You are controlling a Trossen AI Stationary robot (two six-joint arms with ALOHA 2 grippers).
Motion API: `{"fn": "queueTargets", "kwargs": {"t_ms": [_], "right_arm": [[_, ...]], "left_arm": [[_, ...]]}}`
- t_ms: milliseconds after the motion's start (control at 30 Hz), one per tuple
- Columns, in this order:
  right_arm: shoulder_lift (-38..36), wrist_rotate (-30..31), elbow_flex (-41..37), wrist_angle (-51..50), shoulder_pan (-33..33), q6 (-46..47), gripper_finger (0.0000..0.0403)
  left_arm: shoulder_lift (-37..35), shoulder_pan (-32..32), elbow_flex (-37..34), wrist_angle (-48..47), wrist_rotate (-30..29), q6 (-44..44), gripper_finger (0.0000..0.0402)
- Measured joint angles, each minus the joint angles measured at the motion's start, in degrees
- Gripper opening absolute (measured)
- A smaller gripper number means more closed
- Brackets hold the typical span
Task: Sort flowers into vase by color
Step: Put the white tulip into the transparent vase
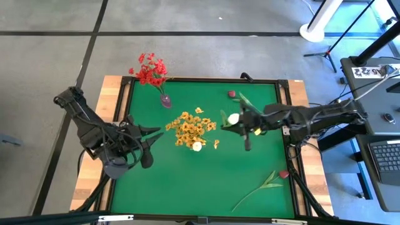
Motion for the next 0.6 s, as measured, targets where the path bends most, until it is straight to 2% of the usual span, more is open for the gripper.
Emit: {"fn": "queueTargets", "kwargs": {"t_ms": [233,600], "right_arm": [[6.3,-3.5,0.0,11.8,0.0,-4.3,0.0007],[6.7,-3.5,0.0,13.9,-0.2,-5.4,0.0007]], "left_arm": [[0.0,0.0,-4.1,0.2,2.0,-3.7,0.0053],[0.0,0.0,-8.0,0.5,2.7,-8.4,0.0035]]}}
